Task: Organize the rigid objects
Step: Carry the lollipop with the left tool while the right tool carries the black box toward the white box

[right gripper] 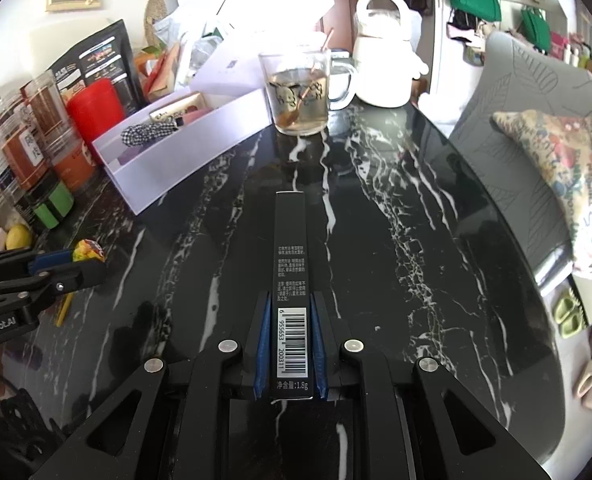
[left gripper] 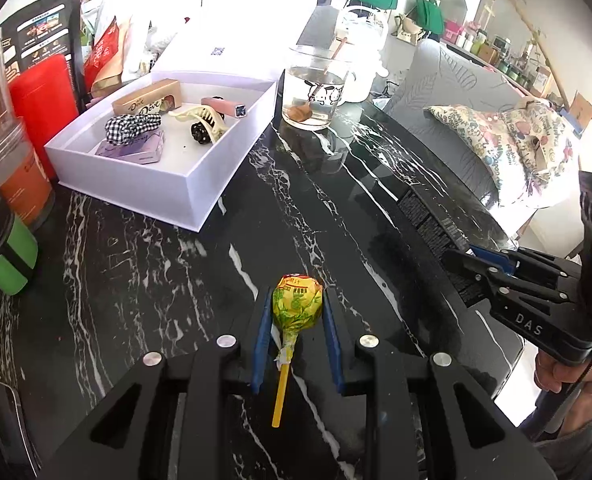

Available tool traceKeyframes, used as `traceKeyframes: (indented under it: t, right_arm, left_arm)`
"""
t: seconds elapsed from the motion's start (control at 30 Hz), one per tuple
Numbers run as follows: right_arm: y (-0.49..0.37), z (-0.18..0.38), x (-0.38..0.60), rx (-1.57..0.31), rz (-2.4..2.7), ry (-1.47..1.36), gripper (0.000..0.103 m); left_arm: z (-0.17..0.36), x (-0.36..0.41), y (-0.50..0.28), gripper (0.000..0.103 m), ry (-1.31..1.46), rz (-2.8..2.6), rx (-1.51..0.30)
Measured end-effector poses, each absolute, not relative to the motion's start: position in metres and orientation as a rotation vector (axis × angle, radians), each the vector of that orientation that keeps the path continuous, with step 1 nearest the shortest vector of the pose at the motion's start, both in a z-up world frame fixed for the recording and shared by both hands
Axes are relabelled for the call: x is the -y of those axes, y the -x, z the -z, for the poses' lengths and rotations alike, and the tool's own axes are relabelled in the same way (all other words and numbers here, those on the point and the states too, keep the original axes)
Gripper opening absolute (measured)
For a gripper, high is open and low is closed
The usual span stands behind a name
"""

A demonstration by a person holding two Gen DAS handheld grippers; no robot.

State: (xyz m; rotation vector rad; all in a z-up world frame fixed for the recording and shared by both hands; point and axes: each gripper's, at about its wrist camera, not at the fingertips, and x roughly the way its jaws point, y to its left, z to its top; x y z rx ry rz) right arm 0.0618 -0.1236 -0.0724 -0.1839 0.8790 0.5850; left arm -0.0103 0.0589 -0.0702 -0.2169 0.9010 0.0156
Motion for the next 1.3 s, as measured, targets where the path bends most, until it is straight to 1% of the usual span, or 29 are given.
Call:
traceKeyframes:
  t: [0.4,0.87,1.1,1.3]
  right_arm:
    - [-0.018,0.061,0.111,-0.83,-0.633,0.207,0.018]
    - [0.026,0.048,0.079,-0.785,-0.77,0.22,0.018]
    - [0.037,0.045,0.058,-0.765,-0.835,0.235,0.018]
    - [0.033,0.045,0.04,-0.766,-0.87,0.255,0.018]
  left_arm:
    - [0.054,-0.067,0.049,0.025,0.226,-0.045,-0.843]
    - [0.038,-0.093,0.098,0.025,0.234,-0.153,-0.783]
    - [0.035,-0.107,0.104,0.025,0.246,-0.183,-0.768]
    - [0.037,-0.118,0.092,0.025,0.254,-0.191,-0.774]
